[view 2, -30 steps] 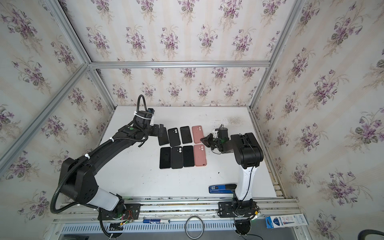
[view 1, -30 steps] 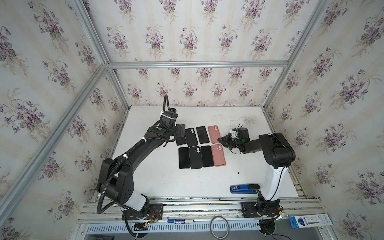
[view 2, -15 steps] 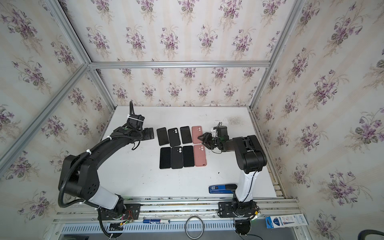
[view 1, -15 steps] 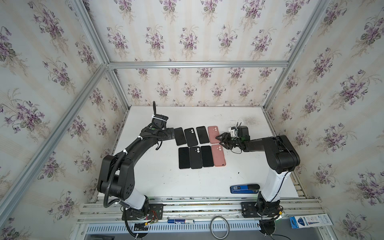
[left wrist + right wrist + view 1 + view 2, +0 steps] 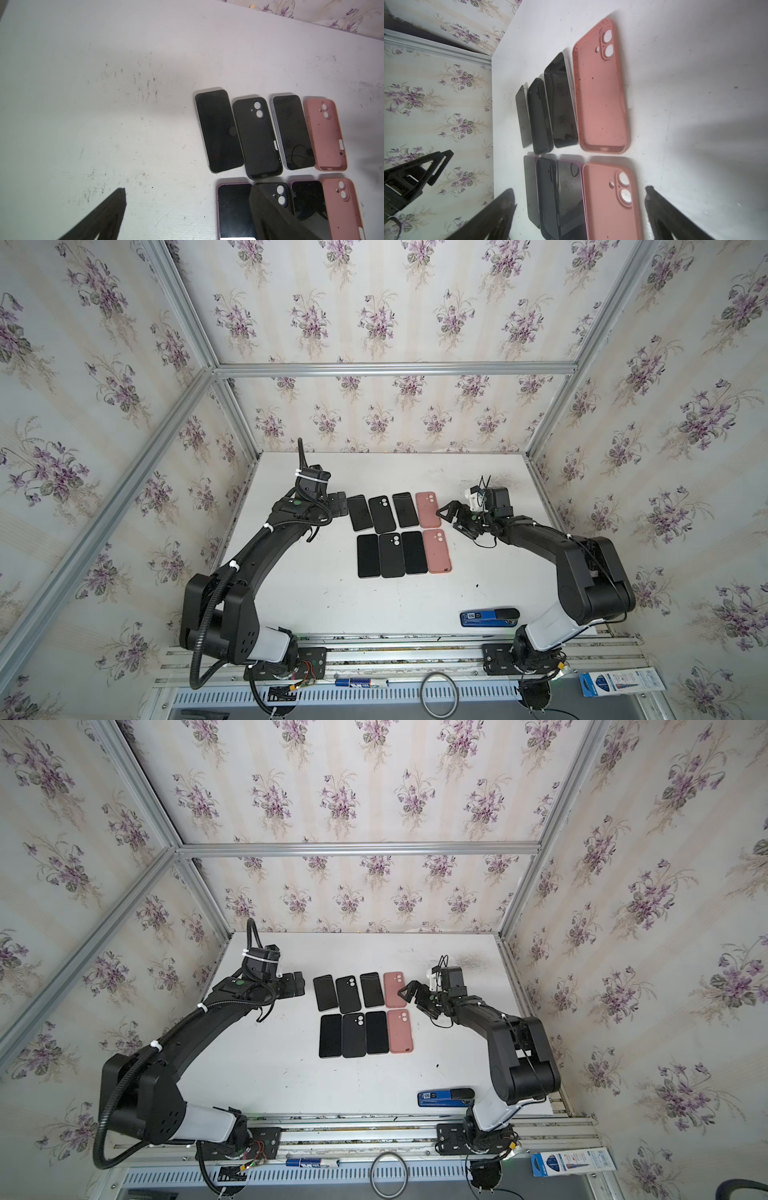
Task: Take the phone out of the phone case
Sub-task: Place the phone case at the top-center of the table.
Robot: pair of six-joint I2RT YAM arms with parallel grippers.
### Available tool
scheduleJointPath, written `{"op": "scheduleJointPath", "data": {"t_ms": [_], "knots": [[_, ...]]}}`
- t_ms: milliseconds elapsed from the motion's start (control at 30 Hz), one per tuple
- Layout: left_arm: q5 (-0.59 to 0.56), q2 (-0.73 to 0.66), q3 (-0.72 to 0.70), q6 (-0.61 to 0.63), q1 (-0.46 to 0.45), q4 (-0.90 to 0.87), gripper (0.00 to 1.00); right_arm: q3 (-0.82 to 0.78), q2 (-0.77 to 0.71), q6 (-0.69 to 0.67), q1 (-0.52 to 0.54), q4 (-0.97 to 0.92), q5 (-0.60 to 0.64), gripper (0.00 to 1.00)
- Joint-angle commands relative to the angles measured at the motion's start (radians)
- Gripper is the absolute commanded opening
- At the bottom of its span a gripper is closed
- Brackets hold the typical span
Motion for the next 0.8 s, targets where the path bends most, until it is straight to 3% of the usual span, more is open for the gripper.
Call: {"op": "scheduleJointPath", "data": {"t_ms": [0,67,200,300,467,767], "knots": [[-0.046,0.005,0.006,0.011,0.008,-0.023,0.9,0.026,-0.064,-0.109,0.0,-0.111,0.05,0.99],[-0.068,0.045,0.029,0.01,0.009,-0.067,0.78,0.043,-0.109,-0.142,-0.001,-0.164,0.06,0.99],[-0.113,0.16,0.063,0.008,0.009,-0.092,0.37,0.062,-0.206,-0.2,-0.001,-0.246,0.086,1.0],[-0.115,0.245,0.104,0.009,0.008,-0.098,0.18,0.06,-0.268,-0.222,-0.001,-0.274,0.092,1.0],[-0.086,0.385,0.2,0.013,0.011,-0.107,0.09,0.051,-0.331,-0.218,0.0,-0.284,0.067,1.0],[-0.025,0.568,0.375,-0.015,0.014,-0.165,0.07,0.041,-0.379,-0.165,-0.002,-0.245,0.03,1.0]]}}
